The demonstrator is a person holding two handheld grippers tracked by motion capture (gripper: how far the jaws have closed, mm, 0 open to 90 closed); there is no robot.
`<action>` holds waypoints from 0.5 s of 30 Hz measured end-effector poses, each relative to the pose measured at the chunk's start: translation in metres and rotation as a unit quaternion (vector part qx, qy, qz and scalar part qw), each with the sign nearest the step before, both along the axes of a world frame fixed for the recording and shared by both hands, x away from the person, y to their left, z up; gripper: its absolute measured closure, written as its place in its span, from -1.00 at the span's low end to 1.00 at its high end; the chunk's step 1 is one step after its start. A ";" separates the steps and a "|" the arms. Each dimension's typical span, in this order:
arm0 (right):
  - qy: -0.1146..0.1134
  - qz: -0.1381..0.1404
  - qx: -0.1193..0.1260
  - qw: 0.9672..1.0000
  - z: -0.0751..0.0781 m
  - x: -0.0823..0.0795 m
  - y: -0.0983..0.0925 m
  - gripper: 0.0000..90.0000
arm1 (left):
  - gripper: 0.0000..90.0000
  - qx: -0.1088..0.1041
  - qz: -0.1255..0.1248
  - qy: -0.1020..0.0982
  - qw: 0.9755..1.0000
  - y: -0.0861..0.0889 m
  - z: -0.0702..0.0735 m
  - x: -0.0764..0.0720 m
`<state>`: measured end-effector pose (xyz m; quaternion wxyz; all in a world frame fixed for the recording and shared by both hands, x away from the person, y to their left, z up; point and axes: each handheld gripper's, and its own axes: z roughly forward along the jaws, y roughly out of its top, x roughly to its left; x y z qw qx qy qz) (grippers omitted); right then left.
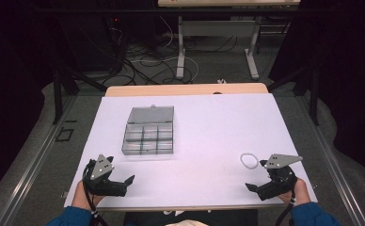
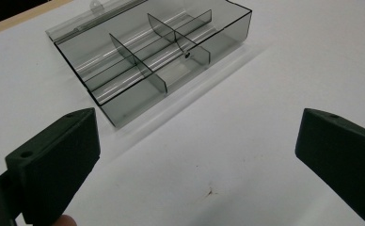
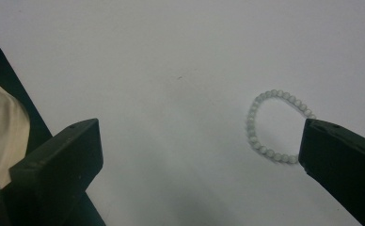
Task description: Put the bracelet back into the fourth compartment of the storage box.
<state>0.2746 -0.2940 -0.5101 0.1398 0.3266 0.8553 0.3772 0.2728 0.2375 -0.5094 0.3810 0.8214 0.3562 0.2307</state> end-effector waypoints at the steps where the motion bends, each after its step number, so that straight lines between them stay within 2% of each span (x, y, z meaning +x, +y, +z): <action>1: -0.001 0.000 0.000 1.000 0.000 0.000 0.000 -1.00 | -0.99 0.002 0.000 -0.001 1.000 0.000 0.000 0.000; 12: -0.001 0.006 -0.006 1.000 -0.001 0.004 -0.001 -1.00 | -0.99 0.007 -0.008 0.002 1.000 -0.001 0.000 0.001; 15: -0.001 -0.004 -0.003 1.000 -0.001 0.005 0.000 -1.00 | -0.99 0.009 -0.011 0.005 1.000 -0.002 -0.001 0.001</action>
